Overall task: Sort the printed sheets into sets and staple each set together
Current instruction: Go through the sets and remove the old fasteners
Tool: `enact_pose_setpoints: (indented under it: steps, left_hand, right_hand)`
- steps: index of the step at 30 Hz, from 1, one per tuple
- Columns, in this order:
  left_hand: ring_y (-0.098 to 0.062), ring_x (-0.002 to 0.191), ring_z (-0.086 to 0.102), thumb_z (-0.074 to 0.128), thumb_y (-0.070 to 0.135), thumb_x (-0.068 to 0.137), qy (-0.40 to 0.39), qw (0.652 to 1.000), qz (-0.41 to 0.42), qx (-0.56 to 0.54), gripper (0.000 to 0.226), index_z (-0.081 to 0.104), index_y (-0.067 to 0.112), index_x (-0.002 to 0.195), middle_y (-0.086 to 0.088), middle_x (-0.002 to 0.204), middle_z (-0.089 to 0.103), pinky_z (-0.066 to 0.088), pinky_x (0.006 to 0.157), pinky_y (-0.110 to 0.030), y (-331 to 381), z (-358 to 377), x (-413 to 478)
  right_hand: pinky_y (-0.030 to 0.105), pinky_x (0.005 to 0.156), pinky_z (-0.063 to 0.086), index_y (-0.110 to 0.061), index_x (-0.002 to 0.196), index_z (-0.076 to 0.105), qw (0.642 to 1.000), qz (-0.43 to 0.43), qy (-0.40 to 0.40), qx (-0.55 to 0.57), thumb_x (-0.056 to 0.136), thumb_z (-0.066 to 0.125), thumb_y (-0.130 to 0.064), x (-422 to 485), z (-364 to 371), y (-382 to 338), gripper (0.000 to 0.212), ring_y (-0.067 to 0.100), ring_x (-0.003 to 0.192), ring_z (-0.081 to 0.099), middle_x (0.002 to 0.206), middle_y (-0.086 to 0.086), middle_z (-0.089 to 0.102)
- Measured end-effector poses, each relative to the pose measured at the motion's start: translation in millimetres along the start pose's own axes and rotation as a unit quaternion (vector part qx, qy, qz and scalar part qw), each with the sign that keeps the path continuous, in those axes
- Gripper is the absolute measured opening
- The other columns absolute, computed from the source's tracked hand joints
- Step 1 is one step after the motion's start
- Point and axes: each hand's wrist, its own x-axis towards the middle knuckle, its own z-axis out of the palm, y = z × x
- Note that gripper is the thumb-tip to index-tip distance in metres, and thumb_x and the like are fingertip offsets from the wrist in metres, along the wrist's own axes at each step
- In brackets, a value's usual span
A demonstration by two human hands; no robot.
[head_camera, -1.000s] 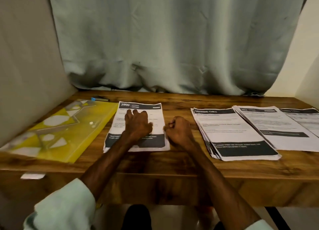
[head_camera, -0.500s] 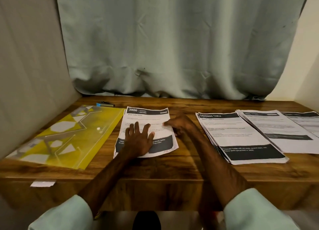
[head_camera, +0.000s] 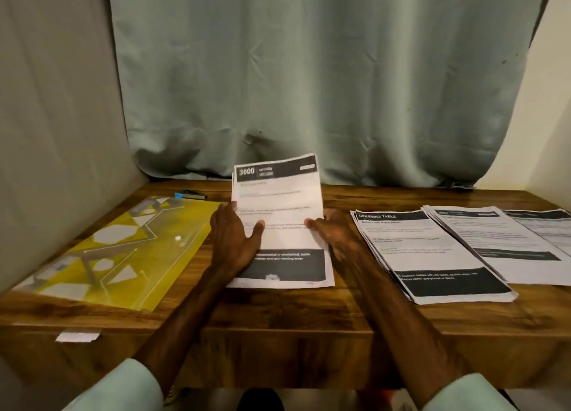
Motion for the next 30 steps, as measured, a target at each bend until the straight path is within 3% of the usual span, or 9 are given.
enact_pose_setpoints:
  steps: [3, 5, 7, 9, 11, 15, 19, 22, 30]
  left_hand:
    - [-0.022, 0.118, 0.064, 0.081, 0.059, 0.076, -0.01, 0.973, -0.078, -0.218, 0.087, 0.038, 0.021, 0.142, -0.001, 0.135, 0.062, 0.055, 0.098, -0.045, 18.9, -17.5, 16.6]
    - [-0.016, 0.098, 0.075, 0.08, 0.048, 0.085, -0.057, 0.925, -0.087, -0.364, 0.066, 0.052, 0.016, 0.136, 0.0, 0.121, 0.073, 0.061, 0.083, -0.034, 42.9, -26.8, 23.0]
    - [-0.013, 0.093, 0.076, 0.068, 0.036, 0.097, -0.085, 0.905, -0.054, -0.414, 0.039, 0.063, 0.015, 0.129, 0.002, 0.111, 0.077, 0.061, 0.073, -0.025, 70.8, -35.4, 26.4]
    - [-0.011, 0.092, 0.076, 0.059, 0.034, 0.103, -0.082, 0.899, -0.016, -0.43, 0.025, 0.066, 0.021, 0.123, 0.009, 0.101, 0.079, 0.061, 0.071, -0.024, 95.7, -41.7, 28.1]
    - [-0.011, 0.093, 0.076, 0.055, 0.035, 0.105, -0.062, 0.898, 0.009, -0.435, 0.018, 0.065, 0.027, 0.117, 0.011, 0.098, 0.078, 0.062, 0.073, -0.026, 113.5, -45.3, 32.1]
    - [-0.012, 0.102, 0.074, 0.055, 0.039, 0.104, -0.035, 0.907, 0.06, -0.415, 0.026, 0.064, 0.025, 0.125, 0.004, 0.113, 0.077, 0.061, 0.083, -0.031, 122.0, -42.7, 32.9]
    - [-0.007, 0.102, 0.073, 0.057, 0.038, 0.103, -0.045, 0.918, 0.055, -0.391, 0.029, 0.063, 0.024, 0.128, 0.006, 0.114, 0.075, 0.062, 0.086, -0.031, 103.1, -25.4, 21.3]
    - [-0.006, 0.107, 0.071, 0.057, 0.039, 0.103, -0.036, 0.926, 0.053, -0.371, 0.038, 0.06, 0.02, 0.135, 0.007, 0.12, 0.073, 0.06, 0.09, -0.031, 94.5, -18.6, 19.0]
    - [-0.002, 0.099, 0.073, 0.053, 0.04, 0.104, -0.026, 0.929, 0.047, -0.366, 0.025, 0.056, 0.033, 0.127, 0.015, 0.112, 0.072, 0.059, 0.077, -0.021, 102.1, -22.3, 22.2]
  right_hand:
    - [0.03, 0.076, 0.06, -0.008, 0.123, 0.068, 0.997, -0.042, 0.026, 0.057, 0.098, 0.067, -0.012, -8.1, -24.7, -10.2, 0.026, 0.017, 0.088, 0.071, 0.118, 0.005, 0.073]
    - [0.028, 0.072, 0.06, -0.01, 0.122, 0.067, 0.992, -0.08, 0.043, 0.082, 0.098, 0.066, -0.012, -10.9, -39.0, -20.8, 0.024, 0.015, 0.088, 0.071, 0.113, 0.002, 0.073]
    - [0.018, 0.063, 0.057, -0.013, 0.12, 0.066, 0.986, -0.122, 0.068, 0.086, 0.099, 0.066, -0.013, -11.5, -50.1, -32.7, 0.022, 0.007, 0.084, 0.07, 0.105, -0.004, 0.072]
    - [0.014, 0.061, 0.055, -0.015, 0.121, 0.065, 0.978, -0.161, 0.089, 0.093, 0.099, 0.066, -0.017, -11.9, -58.1, -44.6, 0.023, 0.004, 0.082, 0.071, 0.102, -0.009, 0.071]
    - [0.02, 0.069, 0.059, -0.015, 0.124, 0.065, 0.971, -0.189, 0.102, 0.104, 0.099, 0.066, -0.018, -10.6, -64.6, -51.8, 0.026, 0.005, 0.089, 0.072, 0.107, -0.007, 0.073]
    - [0.022, 0.074, 0.06, -0.017, 0.12, 0.065, 0.96, -0.224, 0.104, 0.13, 0.099, 0.066, -0.016, -9.5, -73.0, -47.5, 0.022, 0.009, 0.096, 0.074, 0.11, -0.006, 0.074]
    - [0.026, 0.075, 0.061, -0.022, 0.114, 0.066, 0.966, -0.193, 0.096, 0.14, 0.096, 0.07, -0.015, -10.2, -67.6, -20.1, 0.02, 0.013, 0.095, 0.075, 0.109, -0.005, 0.075]
    - [0.017, 0.065, 0.058, -0.019, 0.117, 0.063, 0.971, -0.174, 0.097, 0.135, 0.097, 0.068, -0.016, -13.1, -61.2, -8.0, 0.021, 0.001, 0.083, 0.073, 0.101, -0.013, 0.072]
    - [0.017, 0.062, 0.058, -0.021, 0.119, 0.06, 0.971, -0.183, 0.102, 0.116, 0.097, 0.067, -0.023, -8.1, -59.9, -18.0, 0.023, 0.007, 0.088, 0.072, 0.102, -0.015, 0.07]
